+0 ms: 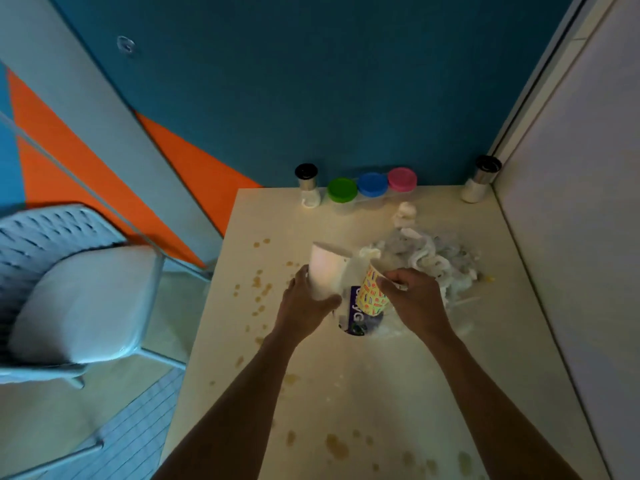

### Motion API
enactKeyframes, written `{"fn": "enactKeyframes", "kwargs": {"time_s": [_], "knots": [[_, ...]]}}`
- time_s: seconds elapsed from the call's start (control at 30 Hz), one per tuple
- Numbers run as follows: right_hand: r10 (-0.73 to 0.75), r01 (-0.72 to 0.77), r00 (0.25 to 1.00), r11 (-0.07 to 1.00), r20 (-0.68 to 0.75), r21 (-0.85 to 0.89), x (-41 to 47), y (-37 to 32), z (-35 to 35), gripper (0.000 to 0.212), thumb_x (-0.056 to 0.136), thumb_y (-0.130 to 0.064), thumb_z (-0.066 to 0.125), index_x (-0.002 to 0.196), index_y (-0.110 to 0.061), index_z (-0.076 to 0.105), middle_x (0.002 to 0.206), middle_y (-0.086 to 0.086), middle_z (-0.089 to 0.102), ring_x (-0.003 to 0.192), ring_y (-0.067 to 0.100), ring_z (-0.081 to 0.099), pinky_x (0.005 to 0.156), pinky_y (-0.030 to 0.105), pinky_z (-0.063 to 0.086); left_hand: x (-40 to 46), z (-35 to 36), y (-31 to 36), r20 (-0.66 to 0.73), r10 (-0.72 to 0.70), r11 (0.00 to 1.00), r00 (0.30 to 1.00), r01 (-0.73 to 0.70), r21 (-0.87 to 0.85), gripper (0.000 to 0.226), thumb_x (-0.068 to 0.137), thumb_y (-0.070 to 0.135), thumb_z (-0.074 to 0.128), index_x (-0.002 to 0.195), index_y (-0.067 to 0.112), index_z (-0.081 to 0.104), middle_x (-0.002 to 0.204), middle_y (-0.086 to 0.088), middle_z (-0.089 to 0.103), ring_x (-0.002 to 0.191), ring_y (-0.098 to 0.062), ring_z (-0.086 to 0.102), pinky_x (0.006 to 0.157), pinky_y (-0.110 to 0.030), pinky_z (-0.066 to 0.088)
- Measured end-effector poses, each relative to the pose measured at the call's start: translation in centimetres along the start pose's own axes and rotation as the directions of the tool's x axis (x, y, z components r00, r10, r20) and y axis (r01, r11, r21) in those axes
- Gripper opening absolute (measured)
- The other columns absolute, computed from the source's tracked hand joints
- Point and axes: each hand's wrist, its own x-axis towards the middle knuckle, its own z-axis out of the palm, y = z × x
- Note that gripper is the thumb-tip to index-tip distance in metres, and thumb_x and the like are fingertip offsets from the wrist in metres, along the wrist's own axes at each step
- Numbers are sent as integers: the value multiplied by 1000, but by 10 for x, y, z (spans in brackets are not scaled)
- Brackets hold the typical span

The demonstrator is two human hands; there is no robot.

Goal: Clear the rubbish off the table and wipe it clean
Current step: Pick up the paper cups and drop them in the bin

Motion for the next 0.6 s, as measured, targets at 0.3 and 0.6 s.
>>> {"fn": "enactKeyframes", "kwargs": {"time_s": [0.3, 0.6], "knots": [[-65, 70, 994, 996, 85, -57, -93, -65, 100, 13, 82, -20, 76, 90, -10, 76, 88, -1, 70, 83, 13, 65, 73, 22, 45, -92, -73, -121, -17, -2, 994, 1000, 0, -107, 108, 65, 42, 85, 151, 27, 22, 138, -4, 48, 121, -28, 51, 99, -49, 49], [-123, 143, 981, 982, 148, -128, -165, -141, 220, 20, 84, -26, 74, 98, -13, 75, 98, 2, 73, 89, 16, 68, 83, 32, 56, -147, -168, -236, -82, -37, 989, 996, 25, -144, 103, 67, 31, 83, 151, 30, 23, 144, 1, 46, 130, -25, 46, 101, -48, 49]]}}
